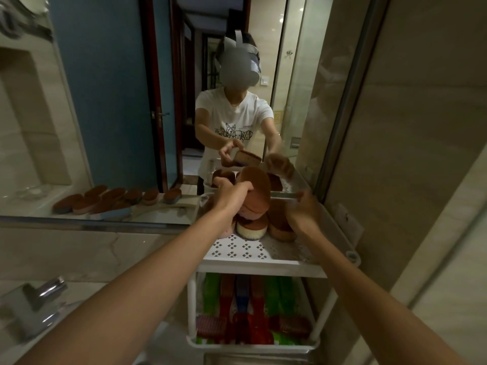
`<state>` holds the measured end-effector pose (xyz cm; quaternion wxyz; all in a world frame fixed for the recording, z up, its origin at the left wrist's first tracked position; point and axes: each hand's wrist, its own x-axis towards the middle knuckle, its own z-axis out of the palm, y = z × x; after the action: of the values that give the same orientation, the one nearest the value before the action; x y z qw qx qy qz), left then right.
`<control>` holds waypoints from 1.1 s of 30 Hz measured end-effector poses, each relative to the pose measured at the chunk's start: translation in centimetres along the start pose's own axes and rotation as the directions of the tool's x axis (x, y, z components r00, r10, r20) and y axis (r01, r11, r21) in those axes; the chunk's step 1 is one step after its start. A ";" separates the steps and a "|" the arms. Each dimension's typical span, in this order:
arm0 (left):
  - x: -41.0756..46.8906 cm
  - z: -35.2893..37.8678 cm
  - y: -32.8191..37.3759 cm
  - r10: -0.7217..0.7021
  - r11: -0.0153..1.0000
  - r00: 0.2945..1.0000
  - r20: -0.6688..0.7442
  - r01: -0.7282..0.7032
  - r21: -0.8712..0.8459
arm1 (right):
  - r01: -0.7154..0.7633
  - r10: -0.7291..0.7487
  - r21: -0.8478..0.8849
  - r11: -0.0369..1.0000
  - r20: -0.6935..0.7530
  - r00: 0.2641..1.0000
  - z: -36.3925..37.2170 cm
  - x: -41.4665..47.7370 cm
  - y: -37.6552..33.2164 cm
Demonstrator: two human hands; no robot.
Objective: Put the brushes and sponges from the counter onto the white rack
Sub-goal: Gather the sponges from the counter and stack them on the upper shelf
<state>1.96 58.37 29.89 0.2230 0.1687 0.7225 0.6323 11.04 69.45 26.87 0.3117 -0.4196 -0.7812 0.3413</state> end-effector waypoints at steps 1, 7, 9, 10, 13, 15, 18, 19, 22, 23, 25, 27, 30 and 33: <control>-0.3 0.3 0.4 0.003 1.000 1.000 0.014 -0.002 -0.020 | 0.065 -0.064 0.113 0.991 -0.012 0.998 -0.8 -0.9 -0.4; -0.4 2.6 1.2 -0.009 0.989 0.996 0.084 0.021 -0.143 | 0.182 -0.245 0.281 0.942 0.212 0.946 -3.0 -3.9 -1.5; -0.5 3.4 1.1 -0.028 0.988 0.986 0.163 0.052 -0.145 | 0.128 -0.190 0.261 0.957 0.231 0.954 -3.5 -3.8 -0.9; -0.6 3.7 1.1 -0.033 0.989 0.980 0.199 0.061 -0.138 | 0.119 -0.176 0.242 0.963 0.230 0.957 -3.7 -3.7 -0.6; -0.5 4.4 0.9 -0.010 0.992 0.961 0.277 0.045 -0.121 | 0.124 -0.163 0.218 0.968 0.169 0.972 -4.0 -3.4 0.3; -0.4 4.8 0.6 0.080 0.997 0.964 0.255 -0.077 -0.020 | 0.091 -0.121 0.214 0.973 0.132 0.984 -3.9 -3.3 0.8; 0.4 4.5 -0.9 0.306 0.700 0.891 0.334 -0.449 0.555 | 0.065 -0.062 -0.068 0.996 0.046 0.997 -3.3 -3.2 1.7; 0.4 4.2 -1.7 0.308 0.487 0.844 0.439 -0.536 0.690 | 0.089 -0.086 -0.259 0.962 0.023 0.996 -3.2 -3.2 1.9; 0.4 3.4 -3.6 0.174 0.179 0.776 0.607 -0.631 0.755 | 0.141 -0.172 -0.614 0.776 0.010 0.985 -3.1 -3.4 2.0; 0.4 3.2 -3.9 0.168 0.157 0.772 0.613 -0.635 0.756 | 0.140 -0.170 -0.648 0.749 0.017 0.985 -3.2 -3.5 1.8; 0.5 3.0 -4.2 0.192 0.119 0.770 0.609 -0.634 0.764 | 0.135 -0.154 -0.673 0.727 0.032 0.987 -3.1 -3.3 1.5; 0.6 3.0 -4.2 0.225 0.095 0.771 0.596 -0.626 0.774 | 0.110 -0.099 -0.681 0.724 0.055 0.994 -3.1 -3.1 1.3; 0.7 3.1 -4.3 0.249 0.122 0.779 0.575 -0.614 0.780 | 0.079 -0.032 -0.709 0.700 0.079 0.996 -3.0 -2.8 1.3; 0.6 3.1 -4.2 0.256 0.146 0.788 0.560 -0.605 0.783 | 0.110 -0.016 -0.761 0.639 0.129 0.992 -2.8 -2.8 1.2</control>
<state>3.25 60.65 25.31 -0.0091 0.5594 0.8244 0.0857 15.03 68.29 26.97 0.0729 -0.4651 -0.8822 -0.0102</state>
